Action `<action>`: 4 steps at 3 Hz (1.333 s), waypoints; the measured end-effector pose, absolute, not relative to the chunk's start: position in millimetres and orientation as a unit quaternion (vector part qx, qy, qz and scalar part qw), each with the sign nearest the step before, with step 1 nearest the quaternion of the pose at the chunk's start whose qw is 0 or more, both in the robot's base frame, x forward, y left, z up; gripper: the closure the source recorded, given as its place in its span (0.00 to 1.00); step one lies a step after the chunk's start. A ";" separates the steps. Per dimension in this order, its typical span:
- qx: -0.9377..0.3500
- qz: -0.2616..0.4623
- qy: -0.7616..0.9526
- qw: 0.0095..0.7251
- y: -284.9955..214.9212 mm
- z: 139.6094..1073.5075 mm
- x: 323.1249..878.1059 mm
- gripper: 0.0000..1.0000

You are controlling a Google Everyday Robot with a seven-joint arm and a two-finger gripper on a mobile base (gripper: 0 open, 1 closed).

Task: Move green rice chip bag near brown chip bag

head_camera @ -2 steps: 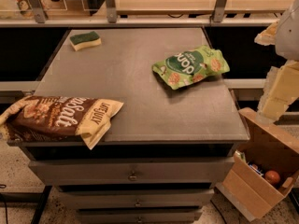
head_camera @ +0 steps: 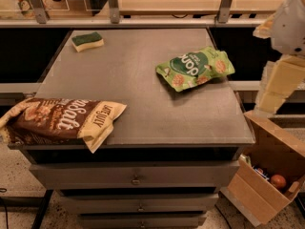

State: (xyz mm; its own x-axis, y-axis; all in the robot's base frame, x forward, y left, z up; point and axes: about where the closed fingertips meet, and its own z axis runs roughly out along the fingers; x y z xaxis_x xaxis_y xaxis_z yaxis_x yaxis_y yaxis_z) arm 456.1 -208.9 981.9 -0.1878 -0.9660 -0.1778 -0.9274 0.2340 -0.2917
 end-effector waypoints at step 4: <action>-0.725 -0.205 0.647 0.115 -203.1 953.7 590.4 0.00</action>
Offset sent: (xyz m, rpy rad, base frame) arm 0.1167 0.0042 -0.0017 -0.3387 -0.1563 0.2123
